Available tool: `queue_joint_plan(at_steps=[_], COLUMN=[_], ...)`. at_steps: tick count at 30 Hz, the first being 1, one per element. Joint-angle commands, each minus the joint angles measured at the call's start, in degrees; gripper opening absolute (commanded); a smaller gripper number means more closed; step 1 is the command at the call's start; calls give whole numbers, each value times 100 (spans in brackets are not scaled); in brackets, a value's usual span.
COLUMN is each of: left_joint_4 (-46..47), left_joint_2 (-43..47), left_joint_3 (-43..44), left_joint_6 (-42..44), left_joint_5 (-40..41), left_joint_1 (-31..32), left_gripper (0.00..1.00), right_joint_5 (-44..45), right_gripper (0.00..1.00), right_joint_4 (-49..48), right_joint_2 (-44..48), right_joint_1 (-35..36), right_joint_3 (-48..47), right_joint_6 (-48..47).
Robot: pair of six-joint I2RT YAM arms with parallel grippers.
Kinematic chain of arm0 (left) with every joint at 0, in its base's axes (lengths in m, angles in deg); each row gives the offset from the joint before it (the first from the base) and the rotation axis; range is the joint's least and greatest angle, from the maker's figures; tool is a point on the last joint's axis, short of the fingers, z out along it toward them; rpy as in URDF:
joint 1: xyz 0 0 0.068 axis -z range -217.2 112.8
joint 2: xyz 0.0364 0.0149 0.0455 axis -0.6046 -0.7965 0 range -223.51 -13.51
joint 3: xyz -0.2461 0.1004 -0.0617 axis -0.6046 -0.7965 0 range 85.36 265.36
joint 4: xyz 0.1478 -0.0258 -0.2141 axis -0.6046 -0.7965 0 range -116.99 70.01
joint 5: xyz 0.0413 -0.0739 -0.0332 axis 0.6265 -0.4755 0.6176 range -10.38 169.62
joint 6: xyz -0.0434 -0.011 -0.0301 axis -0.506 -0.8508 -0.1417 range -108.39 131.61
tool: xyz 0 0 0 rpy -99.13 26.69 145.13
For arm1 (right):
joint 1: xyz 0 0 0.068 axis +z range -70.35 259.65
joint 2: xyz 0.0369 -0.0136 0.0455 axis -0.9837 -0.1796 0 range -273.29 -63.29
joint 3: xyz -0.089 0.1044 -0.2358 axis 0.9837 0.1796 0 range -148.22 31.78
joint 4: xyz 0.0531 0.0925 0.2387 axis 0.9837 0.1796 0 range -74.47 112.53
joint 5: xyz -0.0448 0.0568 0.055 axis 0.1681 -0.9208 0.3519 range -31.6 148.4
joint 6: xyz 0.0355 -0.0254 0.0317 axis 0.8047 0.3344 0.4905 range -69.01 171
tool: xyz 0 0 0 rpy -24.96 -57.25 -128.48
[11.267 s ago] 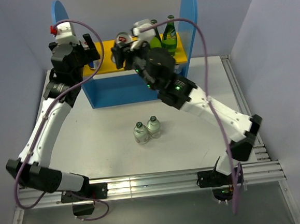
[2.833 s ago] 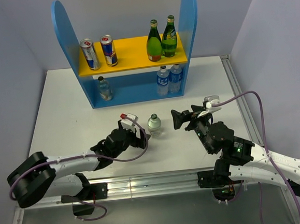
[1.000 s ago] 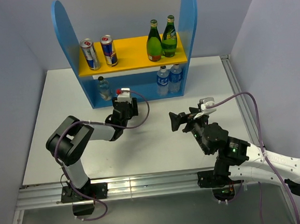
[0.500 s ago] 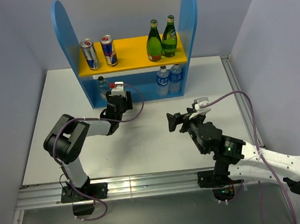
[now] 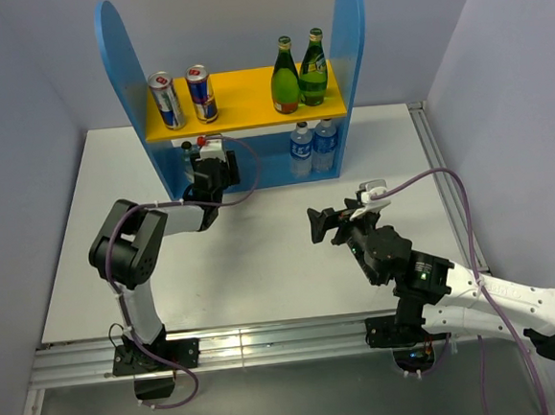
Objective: Place and organize the beverage onto the shelf
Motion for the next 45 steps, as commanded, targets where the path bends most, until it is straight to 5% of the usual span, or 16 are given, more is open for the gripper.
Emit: queue_joint_plan(at_steps=[1,15,18,19,23,34,45], left_joint_4=[760,523,461,452,330,127,-785], left_joint_2=[-62,-423,-370,-344,-265,280,1360], left_joint_3=[487,698,699,690,655,84,-865], left_joint_6=[24,-81,-91,-99,-143,-293,-845], left_joint_5=[21,197,180,179,188,197,1337], left_joint_1=[-167,-492,-492,-492,-492,-317,473], left_gripper=[0,0,36,61,99,99,99], right_joint_5=[164,111,111,111,111,85,119], right_gripper=[100,100,100,100,100,100,100], right_joint_4=[-199,-225,-234,-234,-207,-181,46], right_joint_2=[52,-1,25,25,69,175,298], right_joint_1=[7,-11,-11,-11,-11,-20,-20], right_joint_3=[9,18,18,18,18,44,62], right_joint_6=[-18,-9,0,0,8,44,289])
